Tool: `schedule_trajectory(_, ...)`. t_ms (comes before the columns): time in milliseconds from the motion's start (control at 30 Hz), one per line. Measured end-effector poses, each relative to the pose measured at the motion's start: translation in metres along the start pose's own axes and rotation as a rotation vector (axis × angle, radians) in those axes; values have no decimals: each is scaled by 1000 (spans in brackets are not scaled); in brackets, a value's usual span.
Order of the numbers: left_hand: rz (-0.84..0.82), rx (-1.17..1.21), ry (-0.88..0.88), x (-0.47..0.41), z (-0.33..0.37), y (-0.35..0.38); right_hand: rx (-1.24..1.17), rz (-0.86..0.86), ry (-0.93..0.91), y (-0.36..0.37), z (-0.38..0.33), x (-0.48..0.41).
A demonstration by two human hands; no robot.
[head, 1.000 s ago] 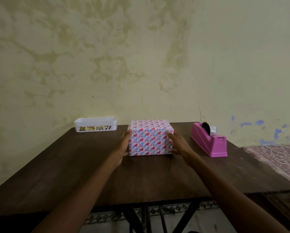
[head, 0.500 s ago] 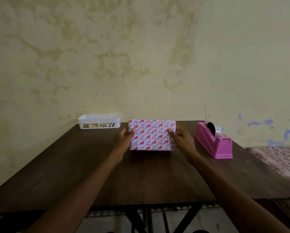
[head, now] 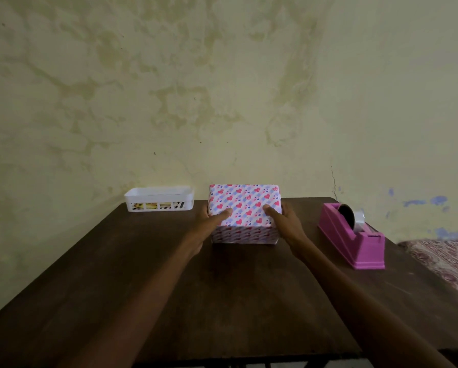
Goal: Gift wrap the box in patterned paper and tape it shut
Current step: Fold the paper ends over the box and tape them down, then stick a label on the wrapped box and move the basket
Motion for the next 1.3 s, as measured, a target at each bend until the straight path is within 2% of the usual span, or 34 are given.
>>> schedule_trajectory(100, 19, -11, 11, -5, -2, -3, 0, -11, 21, 4, 0, -1)
schedule_trajectory(500, -99, 68, 51, -4, -8, -6, 1, -158, 37, 10, 7, 3)
schedule_trajectory(600, -72, -17, 63, -5, -5, -10, 11, -161, 36, 12, 5, 2)
schedule_trajectory(700, -49, -143, 84, -8, 2, -15, 13, -92, 47, 6, 4, -5)
schedule_trajectory(800, -55, -218, 28, -11, -1, -13, 12, -68, 110, 5, 11, -9)
schedule_trajectory(967, -145, -77, -55, -9, -17, 5, -2, -76, 185, 16, 21, -10)
schedule_trajectory(1167, -121, 6, -59, -8, -20, 7, -29, -115, 170, 18, 13, -1)
schedule_trajectory(1233, -82, 26, -10, -9, -14, -2, 6, -29, 91, 8, 6, 0)
schedule_trajectory(1300, 69, 1, 63, -12, -1, -21, 119, 156, -57, -13, -12, 1)
Point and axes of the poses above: each hand's wrist, its own x-axis away from the middle knuckle, its own y-axis out of the palm, z = x × y, the point moved 10 cm from there along -x, towards the middle knuckle
